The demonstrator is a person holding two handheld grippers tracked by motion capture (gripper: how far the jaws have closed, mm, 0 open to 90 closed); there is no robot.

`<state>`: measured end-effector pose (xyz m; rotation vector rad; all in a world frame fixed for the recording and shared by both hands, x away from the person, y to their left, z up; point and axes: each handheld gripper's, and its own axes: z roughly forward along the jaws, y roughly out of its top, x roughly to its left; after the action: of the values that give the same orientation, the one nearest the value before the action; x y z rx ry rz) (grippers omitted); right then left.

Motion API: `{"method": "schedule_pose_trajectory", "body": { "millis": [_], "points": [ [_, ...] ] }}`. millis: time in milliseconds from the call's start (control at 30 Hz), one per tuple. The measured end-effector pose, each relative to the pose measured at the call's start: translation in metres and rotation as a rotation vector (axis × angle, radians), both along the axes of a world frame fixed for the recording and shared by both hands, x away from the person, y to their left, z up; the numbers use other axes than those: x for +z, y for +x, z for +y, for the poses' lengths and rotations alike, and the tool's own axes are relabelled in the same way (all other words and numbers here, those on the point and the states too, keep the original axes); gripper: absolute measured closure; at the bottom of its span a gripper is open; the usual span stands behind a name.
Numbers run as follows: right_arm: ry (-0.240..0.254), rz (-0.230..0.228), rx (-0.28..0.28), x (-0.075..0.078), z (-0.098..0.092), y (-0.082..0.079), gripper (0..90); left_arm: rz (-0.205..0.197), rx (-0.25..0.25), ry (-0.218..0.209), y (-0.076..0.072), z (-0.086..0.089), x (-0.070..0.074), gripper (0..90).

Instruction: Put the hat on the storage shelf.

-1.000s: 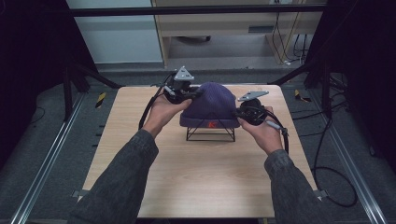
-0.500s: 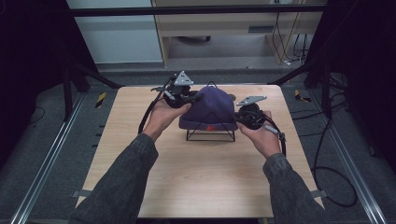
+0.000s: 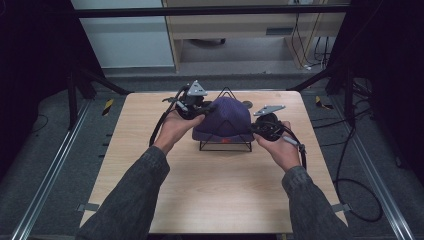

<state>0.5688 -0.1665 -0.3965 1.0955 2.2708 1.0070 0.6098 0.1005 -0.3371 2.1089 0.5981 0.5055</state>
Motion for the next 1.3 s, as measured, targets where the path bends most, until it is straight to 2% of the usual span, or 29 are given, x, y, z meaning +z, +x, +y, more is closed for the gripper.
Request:
{"method": "schedule_pose_trajectory", "body": {
  "millis": [233,367,467,600,733,833,933,1167,1300],
  "points": [
    [-0.005,0.007,-0.003,-0.002,0.000,0.000,71.4,0.017,0.000,0.003,0.003,-0.001,-0.004,74.8],
    [-0.013,0.006,-0.005,-0.002,-0.001,0.000,68.7,0.020,0.011,0.009,0.003,-0.001,-0.006,68.4],
    [-0.010,0.006,-0.008,-0.001,-0.001,0.000,67.6,0.017,0.036,-0.009,0.003,0.001,-0.009,62.7],
    [-0.008,0.005,-0.007,0.000,-0.001,-0.002,66.1,0.016,0.051,0.002,0.001,0.005,-0.013,57.8],
    [-0.012,0.000,-0.005,0.003,0.000,-0.004,64.8,0.006,0.056,0.000,-0.002,0.009,-0.010,54.2],
    [-0.017,-0.008,-0.004,0.005,0.000,-0.005,64.3,-0.011,0.063,-0.042,-0.005,0.014,-0.002,53.0],
    [-0.014,-0.013,-0.009,0.007,-0.001,-0.007,63.8,-0.020,0.068,-0.045,-0.008,0.017,0.002,50.6],
    [-0.013,-0.019,-0.017,0.011,-0.002,-0.012,61.5,-0.015,0.080,-0.019,-0.016,0.021,0.005,41.6],
    [-0.012,-0.028,-0.016,0.014,0.000,-0.015,59.0,0.006,0.086,-0.046,-0.021,0.021,0.004,37.0]
  ]
}}
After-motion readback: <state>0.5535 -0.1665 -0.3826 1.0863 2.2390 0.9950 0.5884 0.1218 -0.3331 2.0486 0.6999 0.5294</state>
